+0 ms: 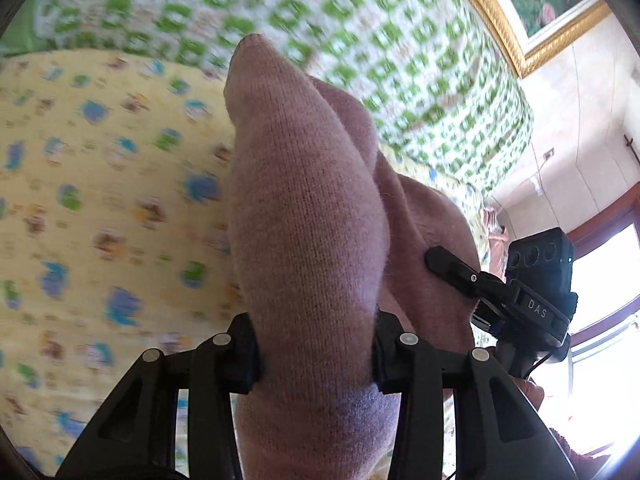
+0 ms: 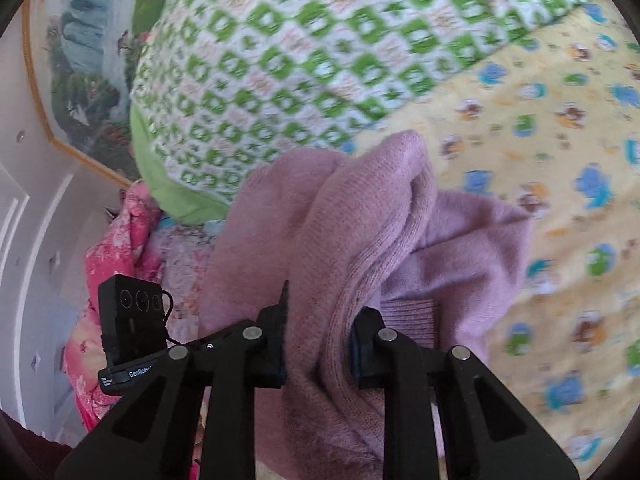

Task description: Fold small clothes

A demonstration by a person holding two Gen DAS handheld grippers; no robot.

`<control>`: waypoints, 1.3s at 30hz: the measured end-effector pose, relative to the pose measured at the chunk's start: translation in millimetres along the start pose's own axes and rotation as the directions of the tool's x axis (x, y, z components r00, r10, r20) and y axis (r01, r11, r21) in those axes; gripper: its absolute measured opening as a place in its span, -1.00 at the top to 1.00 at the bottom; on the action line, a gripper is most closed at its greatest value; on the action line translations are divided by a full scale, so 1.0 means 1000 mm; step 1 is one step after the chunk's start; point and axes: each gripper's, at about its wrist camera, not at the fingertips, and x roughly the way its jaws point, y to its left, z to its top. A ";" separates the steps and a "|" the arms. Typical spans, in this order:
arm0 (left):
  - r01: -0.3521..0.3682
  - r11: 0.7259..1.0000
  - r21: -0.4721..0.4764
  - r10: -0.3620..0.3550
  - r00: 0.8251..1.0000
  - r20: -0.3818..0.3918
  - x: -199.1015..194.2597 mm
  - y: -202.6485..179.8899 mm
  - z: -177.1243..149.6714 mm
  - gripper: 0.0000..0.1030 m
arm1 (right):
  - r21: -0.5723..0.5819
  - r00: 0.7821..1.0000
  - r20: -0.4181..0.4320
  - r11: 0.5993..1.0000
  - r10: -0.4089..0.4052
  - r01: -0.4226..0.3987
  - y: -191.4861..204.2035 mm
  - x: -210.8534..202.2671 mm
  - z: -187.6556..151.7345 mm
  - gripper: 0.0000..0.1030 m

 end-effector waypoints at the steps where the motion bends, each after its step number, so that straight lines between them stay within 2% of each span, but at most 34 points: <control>1: -0.006 1.000 -0.012 0.006 1.000 0.007 -0.009 0.012 0.000 0.20 | 0.003 1.000 -0.008 1.000 -0.009 0.009 0.005 0.008 -0.004 0.55; 5: -0.014 0.998 -0.067 0.012 1.000 -0.029 -0.018 0.060 -0.011 0.20 | 0.014 0.995 -0.061 0.997 -0.074 0.075 0.006 0.043 -0.022 0.55; 8: -0.032 0.994 -0.107 0.024 0.997 -0.079 -0.004 0.090 -0.024 0.20 | -0.033 0.972 -0.090 0.976 -0.218 0.216 0.003 0.065 -0.039 0.55; 10: -0.031 0.993 -0.114 0.021 0.996 -0.092 0.002 0.102 -0.031 0.20 | -0.102 0.940 -0.091 0.942 -0.328 0.319 0.004 0.074 -0.047 0.49; 12: -0.023 0.995 -0.101 0.013 0.995 -0.096 0.005 0.107 -0.035 0.20 | -0.139 0.895 -0.052 0.891 -0.443 0.433 0.007 0.074 -0.051 0.26; 13: -0.025 0.996 -0.088 0.016 0.995 -0.101 0.007 0.106 -0.035 0.19 | -0.131 0.873 -0.024 0.867 -0.487 0.480 0.006 0.070 -0.051 0.04; 14: -0.029 0.997 -0.070 0.021 0.994 -0.106 0.009 0.104 -0.035 0.18 | -0.118 0.855 -0.009 0.850 -0.518 0.513 0.003 0.067 -0.050 -0.31; 15: -0.027 0.998 -0.061 0.021 0.994 -0.108 0.009 0.105 -0.035 0.17 | -0.098 0.839 0.000 0.835 -0.543 0.541 -0.002 0.065 -0.049 -0.46; 16: -0.023 0.998 -0.056 0.017 0.994 -0.112 0.011 0.107 -0.034 0.16 | -0.069 0.847 -0.011 0.845 -0.532 0.530 -0.010 0.064 -0.047 -0.56; 18: -0.018 0.998 -0.065 0.010 0.992 -0.122 0.016 0.111 -0.033 0.14 | -0.009 0.882 -0.064 0.884 -0.467 0.467 -0.025 0.069 -0.043 -0.55; 20: -0.004 0.994 -0.105 -0.010 0.992 -0.130 0.019 0.124 -0.034 0.12 | 0.054 0.903 -0.118 0.905 -0.413 0.421 -0.043 0.076 -0.043 -0.55; 22: 0.011 0.990 -0.143 -0.030 0.991 -0.131 0.021 0.133 -0.035 0.10 | 0.124 0.937 -0.170 0.936 -0.307 0.329 -0.059 0.086 -0.048 -0.50; 23: 0.018 0.988 -0.153 -0.038 0.991 -0.130 0.023 0.137 -0.035 0.10 | 0.157 0.948 -0.192 0.946 -0.253 0.284 -0.065 0.090 -0.052 -0.05; 24: 0.020 0.987 -0.158 -0.041 0.991 -0.130 0.024 0.139 -0.035 0.10 | 0.176 0.960 -0.188 0.954 -0.208 0.241 -0.065 0.093 -0.055 0.15; 26: 0.025 0.987 -0.156 -0.045 0.991 -0.126 0.019 0.141 -0.035 0.13 | 0.161 0.965 -0.165 0.960 -0.204 0.231 -0.055 0.089 -0.056 0.33; 27: 0.028 0.989 -0.148 -0.045 0.992 -0.119 0.014 0.139 -0.035 0.16 | 0.162 0.971 -0.149 0.965 -0.185 0.209 -0.047 0.084 -0.056 0.35; 29: 0.035 0.991 -0.133 -0.046 0.995 -0.086 -0.006 0.133 -0.033 0.17 | 0.157 0.988 -0.114 0.981 -0.100 0.117 -0.029 0.077 -0.054 0.39; 30: 0.045 0.991 -0.127 -0.053 0.997 -0.062 -0.018 0.131 -0.032 0.17 | 0.130 0.993 -0.101 0.989 -0.064 0.077 -0.015 0.073 -0.052 0.40; 32: 0.038 0.993 -0.109 -0.040 0.999 -0.018 -0.041 0.129 -0.032 0.16 | 0.105 0.993 -0.108 0.993 -0.042 0.053 -0.003 0.072 -0.050 0.40; 34: 0.039 0.991 -0.127 -0.041 0.999 -0.009 -0.052 0.137 -0.033 0.16 | 0.095 0.991 -0.129 0.995 -0.025 0.038 -0.002 0.076 -0.048 0.40; 37: 0.000 0.987 -0.159 -0.008 0.999 -0.046 -0.039 0.156 -0.039 0.14 | 0.109 0.979 -0.191 0.990 -0.069 0.091 -0.020 0.096 -0.054 0.40; 39: -0.047 0.985 -0.168 0.032 0.996 -0.089 -0.022 0.166 -0.046 0.07 | 0.089 0.961 -0.236 0.982 -0.143 0.168 -0.032 0.107 -0.060 0.36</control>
